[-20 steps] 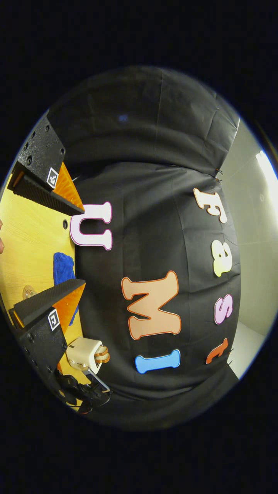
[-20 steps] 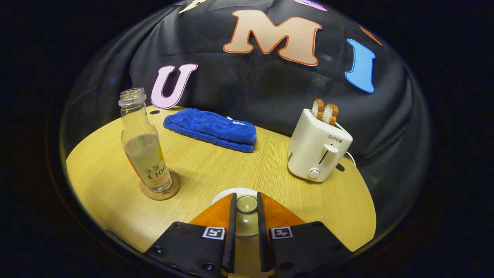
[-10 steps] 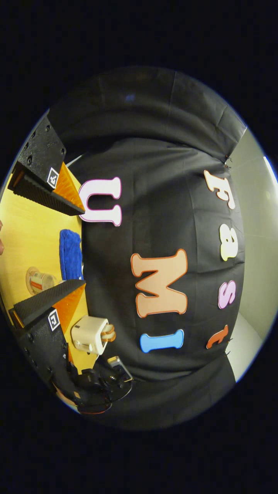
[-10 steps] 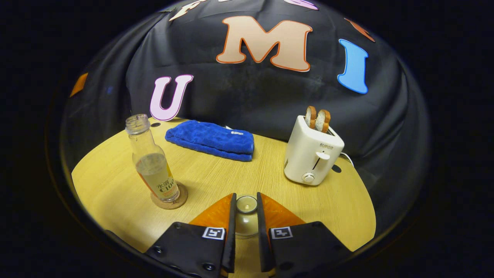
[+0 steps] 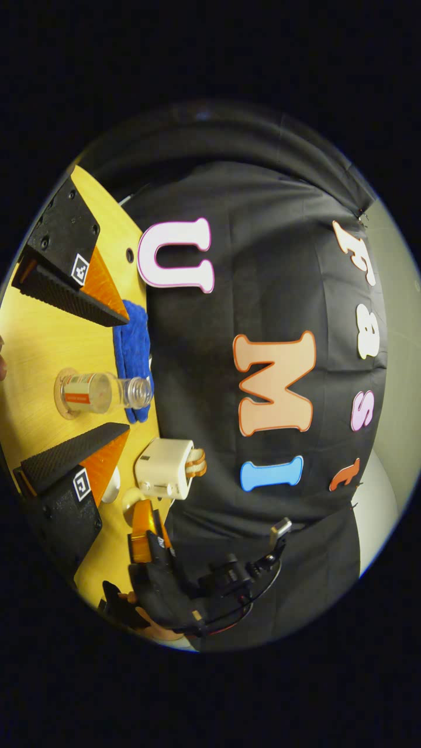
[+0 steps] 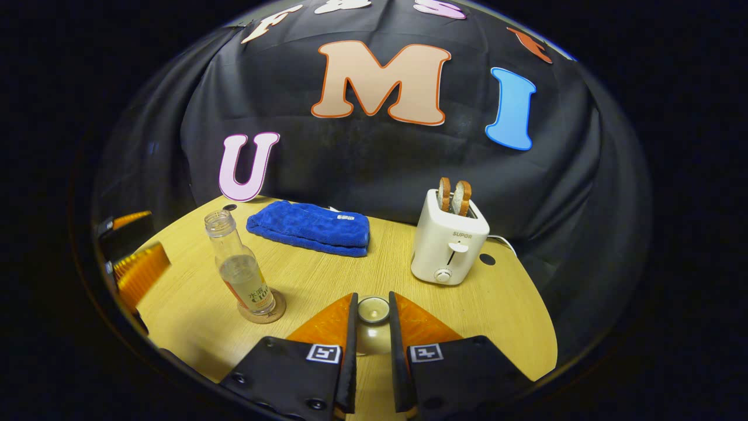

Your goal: Open the teacup lid with one hand, grasp the water bottle and pour water into the teacup with the other hand; after pouring, place the water bottle on the coaster and then close the teacup lid.

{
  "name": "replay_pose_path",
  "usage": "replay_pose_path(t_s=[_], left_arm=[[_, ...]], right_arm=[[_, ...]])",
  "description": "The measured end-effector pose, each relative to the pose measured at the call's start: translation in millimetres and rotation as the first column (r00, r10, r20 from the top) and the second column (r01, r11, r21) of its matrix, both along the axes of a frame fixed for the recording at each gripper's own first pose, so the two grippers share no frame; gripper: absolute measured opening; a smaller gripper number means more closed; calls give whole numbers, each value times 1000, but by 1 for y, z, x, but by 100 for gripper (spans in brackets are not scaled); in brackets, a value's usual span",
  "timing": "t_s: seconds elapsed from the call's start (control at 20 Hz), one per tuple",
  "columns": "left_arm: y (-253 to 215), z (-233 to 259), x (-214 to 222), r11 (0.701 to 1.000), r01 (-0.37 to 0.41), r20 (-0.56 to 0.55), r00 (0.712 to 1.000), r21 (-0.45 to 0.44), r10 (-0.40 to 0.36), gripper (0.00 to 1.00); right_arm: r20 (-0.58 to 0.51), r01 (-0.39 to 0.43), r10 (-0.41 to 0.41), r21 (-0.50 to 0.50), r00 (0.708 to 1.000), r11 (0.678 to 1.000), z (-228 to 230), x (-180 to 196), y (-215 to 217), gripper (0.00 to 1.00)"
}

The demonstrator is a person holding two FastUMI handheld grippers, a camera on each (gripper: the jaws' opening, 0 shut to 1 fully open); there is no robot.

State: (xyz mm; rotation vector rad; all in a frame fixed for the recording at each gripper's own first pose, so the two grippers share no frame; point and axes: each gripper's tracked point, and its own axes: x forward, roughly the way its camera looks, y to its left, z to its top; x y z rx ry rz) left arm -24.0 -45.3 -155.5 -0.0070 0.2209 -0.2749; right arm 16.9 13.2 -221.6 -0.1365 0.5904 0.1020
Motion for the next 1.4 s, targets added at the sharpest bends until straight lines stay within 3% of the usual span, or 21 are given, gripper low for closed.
replay_pose_path(t_s=[0.65, 1.05, 1.4], left_arm=[[-16, -103, 27, 996, 87, -175, 981, 27, -81, 97], [-31, -138, 41, 989, 145, -239, 962, 36, -133, 98], [-44, -140, 52, 979, 185, -230, 960, 82, -162, 98]], right_arm=[[14, 76, -75, -35, 997, 997, 29, -22, -22, 29], [-9, 117, -118, -66, 993, 991, 24, -31, -36, 29], [-14, 145, -146, -60, 989, 988, 23, -35, -43, 29]])
